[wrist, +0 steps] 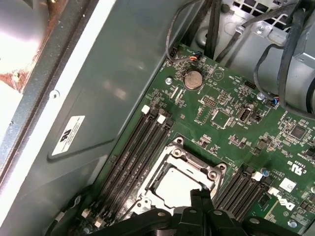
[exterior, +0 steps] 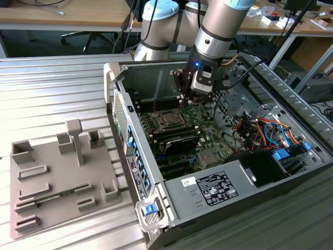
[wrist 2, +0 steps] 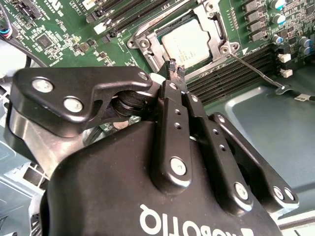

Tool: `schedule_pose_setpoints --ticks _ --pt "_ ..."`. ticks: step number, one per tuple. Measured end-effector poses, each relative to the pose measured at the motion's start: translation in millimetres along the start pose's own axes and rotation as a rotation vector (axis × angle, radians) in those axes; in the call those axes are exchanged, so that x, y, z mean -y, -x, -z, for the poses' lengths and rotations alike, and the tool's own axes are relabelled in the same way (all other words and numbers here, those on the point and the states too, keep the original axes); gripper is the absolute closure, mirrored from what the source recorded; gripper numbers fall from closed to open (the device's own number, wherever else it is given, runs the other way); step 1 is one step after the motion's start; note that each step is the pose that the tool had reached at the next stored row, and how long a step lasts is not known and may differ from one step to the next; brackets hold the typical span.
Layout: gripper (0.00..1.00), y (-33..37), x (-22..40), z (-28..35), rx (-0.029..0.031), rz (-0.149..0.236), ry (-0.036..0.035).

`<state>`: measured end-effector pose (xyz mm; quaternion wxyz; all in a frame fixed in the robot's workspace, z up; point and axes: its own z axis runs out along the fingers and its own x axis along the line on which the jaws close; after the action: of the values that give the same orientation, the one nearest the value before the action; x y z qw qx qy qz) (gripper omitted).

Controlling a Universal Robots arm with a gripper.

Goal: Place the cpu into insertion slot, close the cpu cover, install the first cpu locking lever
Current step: 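Install the first cpu locking lever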

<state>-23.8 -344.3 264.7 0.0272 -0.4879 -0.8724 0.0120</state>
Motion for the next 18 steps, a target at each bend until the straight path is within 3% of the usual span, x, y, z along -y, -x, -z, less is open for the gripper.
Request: schedule_pose_setpoints --ticks 18 --pt "0.89 0.0 0.0 0.0 0.0037 0.078 -0.0028"
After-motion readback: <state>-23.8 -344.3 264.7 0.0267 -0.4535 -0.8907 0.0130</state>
